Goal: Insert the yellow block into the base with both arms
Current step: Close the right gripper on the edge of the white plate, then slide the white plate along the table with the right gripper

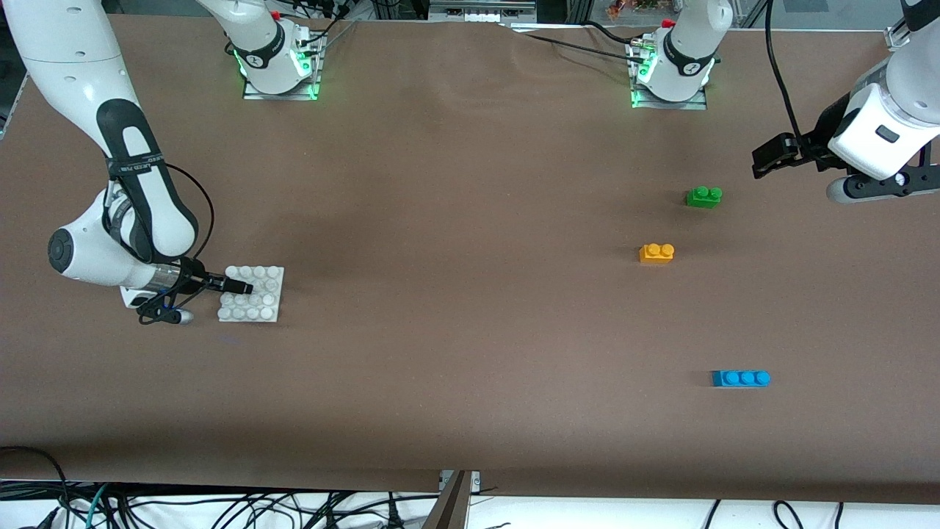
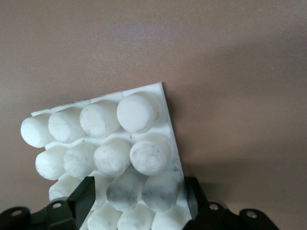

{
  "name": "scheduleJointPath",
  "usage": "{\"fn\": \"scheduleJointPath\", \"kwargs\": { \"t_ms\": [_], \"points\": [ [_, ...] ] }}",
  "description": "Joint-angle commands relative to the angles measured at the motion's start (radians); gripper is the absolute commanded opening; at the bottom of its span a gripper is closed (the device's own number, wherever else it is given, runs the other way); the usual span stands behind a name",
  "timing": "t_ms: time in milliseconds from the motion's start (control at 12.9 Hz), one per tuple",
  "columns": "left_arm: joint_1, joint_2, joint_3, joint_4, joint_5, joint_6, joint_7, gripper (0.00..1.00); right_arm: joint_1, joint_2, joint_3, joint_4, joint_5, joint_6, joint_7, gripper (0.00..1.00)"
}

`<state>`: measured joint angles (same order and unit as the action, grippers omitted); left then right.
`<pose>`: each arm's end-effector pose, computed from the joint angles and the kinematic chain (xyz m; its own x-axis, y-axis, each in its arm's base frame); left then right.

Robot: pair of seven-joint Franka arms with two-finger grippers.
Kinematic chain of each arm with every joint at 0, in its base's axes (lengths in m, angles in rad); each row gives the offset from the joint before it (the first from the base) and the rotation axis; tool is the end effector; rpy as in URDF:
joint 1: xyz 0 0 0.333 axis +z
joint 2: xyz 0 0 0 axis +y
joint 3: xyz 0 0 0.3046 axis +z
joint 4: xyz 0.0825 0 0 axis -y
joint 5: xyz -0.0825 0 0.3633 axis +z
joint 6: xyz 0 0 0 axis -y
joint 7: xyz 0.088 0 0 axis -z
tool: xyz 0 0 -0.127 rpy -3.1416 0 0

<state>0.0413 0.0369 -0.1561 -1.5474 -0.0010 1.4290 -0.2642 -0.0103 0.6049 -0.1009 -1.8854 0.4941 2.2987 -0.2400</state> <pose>0.5219 -0.0589 0.5731 0.9773 0.1493 -0.1506 0.1458 -0.9887 -0.0338 0.5911 -0.0480 0.1596 0.9679 -0.1974 -0.1553 -0.2350 -0.9300 -0.2825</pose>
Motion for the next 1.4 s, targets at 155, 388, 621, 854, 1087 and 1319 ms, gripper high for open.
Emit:
{"fn": "scheduleJointPath", "kwargs": {
  "t_ms": [155, 388, 621, 854, 1087, 1319],
  "points": [
    [0.009, -0.009, -0.006, 0.001, -0.022, -0.005, 0.005, 1.00, 0.003, 0.038, 0.012, 0.032, 0.018, -0.010, -0.002, 0.73],
    [0.009, -0.011, -0.005, 0.003, -0.022, -0.005, 0.006, 1.00, 0.021, 0.041, 0.018, 0.032, 0.021, -0.010, 0.014, 0.73],
    [0.009, -0.009, -0.003, 0.003, -0.024, -0.002, 0.008, 1.00, 0.038, 0.041, 0.018, 0.045, 0.021, -0.012, 0.039, 0.74],
    [0.008, -0.009, -0.006, 0.004, -0.024, -0.004, 0.006, 1.00, 0.052, 0.041, 0.036, 0.048, 0.021, -0.012, 0.083, 0.74],
    [0.008, -0.009, -0.008, 0.004, -0.024, -0.004, 0.006, 1.00, 0.079, 0.041, 0.041, 0.060, 0.021, -0.012, 0.125, 0.75],
    [0.008, -0.009, -0.006, 0.004, -0.022, -0.004, 0.006, 1.00, 0.113, 0.044, 0.044, 0.061, 0.021, -0.010, 0.157, 0.75]
  ]
}}
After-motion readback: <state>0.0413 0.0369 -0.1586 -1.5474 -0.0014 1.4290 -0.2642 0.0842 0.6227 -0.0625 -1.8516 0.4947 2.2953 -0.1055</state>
